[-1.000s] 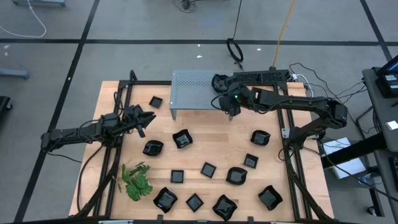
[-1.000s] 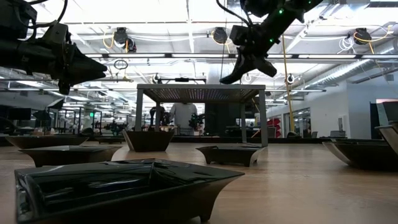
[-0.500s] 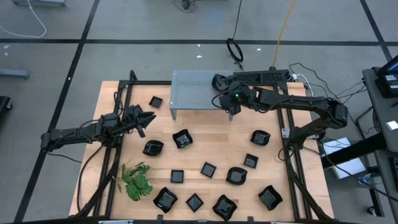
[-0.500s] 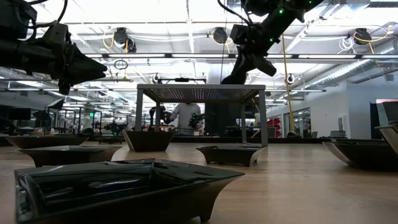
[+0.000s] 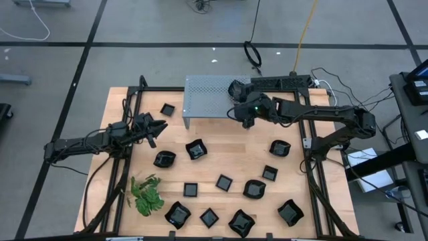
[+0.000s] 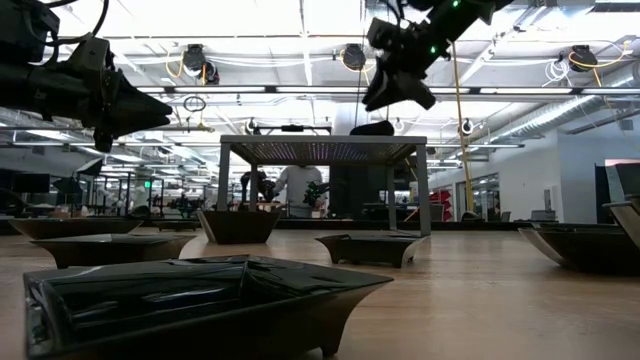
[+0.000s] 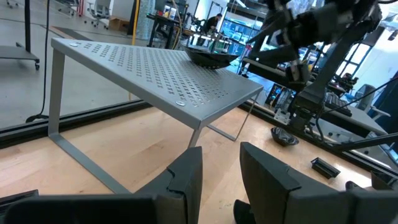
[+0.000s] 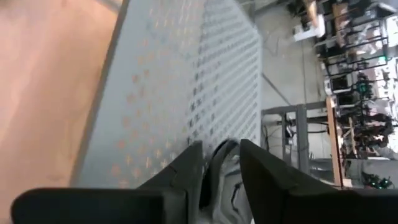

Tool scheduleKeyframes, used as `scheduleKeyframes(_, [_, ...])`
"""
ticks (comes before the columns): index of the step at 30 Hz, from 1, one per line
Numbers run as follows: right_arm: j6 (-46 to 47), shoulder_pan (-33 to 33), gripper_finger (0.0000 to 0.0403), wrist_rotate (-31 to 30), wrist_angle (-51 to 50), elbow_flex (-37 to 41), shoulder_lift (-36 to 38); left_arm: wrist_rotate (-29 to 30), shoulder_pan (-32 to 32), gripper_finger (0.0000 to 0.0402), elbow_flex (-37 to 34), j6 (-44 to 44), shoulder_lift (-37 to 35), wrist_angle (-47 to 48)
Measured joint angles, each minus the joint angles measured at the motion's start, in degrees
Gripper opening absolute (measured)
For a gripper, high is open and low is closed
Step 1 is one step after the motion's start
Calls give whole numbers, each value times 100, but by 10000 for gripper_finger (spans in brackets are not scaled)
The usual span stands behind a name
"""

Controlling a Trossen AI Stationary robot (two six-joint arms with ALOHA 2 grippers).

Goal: Pick & Place Mini shaped plates
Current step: Stack the black leaf shaped plate on top of the black leaf shaped plate on the shelf

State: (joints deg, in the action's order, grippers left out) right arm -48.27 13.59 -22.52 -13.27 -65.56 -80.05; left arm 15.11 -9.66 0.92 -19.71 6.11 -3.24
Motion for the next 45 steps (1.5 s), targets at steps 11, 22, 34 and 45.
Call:
scheduleKeyframes(11, [822,89,89,-757,-45,-2,-68,0,0,111,0,-1,0,0])
scheduleKeyframes(22, [980,146,89,-725,-8,35,-79,0,1,111,1,-2,0,0])
scheduleKeyframes(34, [-75,175,89,-768,1490,908,-79,-1,-1,111,0,0,0,1])
scheduleKeyframes(45, [271,172,89,-771,1733,942,-79,-1,-1,111,0,0,0,0])
